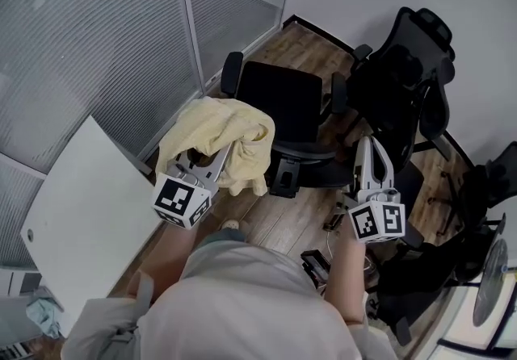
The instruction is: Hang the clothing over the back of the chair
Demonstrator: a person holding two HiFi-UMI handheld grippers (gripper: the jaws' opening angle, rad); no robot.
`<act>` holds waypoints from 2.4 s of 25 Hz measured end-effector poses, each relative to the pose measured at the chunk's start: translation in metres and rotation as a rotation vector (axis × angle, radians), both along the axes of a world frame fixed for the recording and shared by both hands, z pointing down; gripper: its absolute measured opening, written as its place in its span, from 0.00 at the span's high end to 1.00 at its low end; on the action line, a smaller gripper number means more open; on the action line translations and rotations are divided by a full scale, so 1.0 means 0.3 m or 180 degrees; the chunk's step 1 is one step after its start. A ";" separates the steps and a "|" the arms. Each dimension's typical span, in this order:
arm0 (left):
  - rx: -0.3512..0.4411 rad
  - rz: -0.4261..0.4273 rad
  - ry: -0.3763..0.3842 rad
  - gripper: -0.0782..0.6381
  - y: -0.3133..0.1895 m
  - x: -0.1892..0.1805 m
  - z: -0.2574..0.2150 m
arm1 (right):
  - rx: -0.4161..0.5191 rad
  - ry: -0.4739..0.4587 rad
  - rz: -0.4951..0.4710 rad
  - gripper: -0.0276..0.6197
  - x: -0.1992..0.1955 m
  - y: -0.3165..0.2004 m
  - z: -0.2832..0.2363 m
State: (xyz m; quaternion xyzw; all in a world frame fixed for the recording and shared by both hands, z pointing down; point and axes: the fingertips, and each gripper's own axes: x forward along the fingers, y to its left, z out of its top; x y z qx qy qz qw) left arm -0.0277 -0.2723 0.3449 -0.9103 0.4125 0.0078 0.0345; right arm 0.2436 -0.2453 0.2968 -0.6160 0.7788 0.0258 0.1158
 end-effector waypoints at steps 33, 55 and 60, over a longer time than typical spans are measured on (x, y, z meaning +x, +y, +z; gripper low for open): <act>-0.0014 0.0566 -0.0088 0.78 -0.131 0.091 0.006 | -0.0024 0.0010 -0.0080 0.92 -0.019 -0.239 -0.019; -0.0113 0.1178 -0.0130 0.78 -0.061 0.334 0.036 | -0.0140 -0.0059 -0.0282 0.92 -0.001 -0.256 0.069; -0.0391 0.1242 -0.0152 0.78 -0.062 0.361 0.125 | -0.0188 -0.0083 -0.0230 0.92 0.015 -0.244 0.091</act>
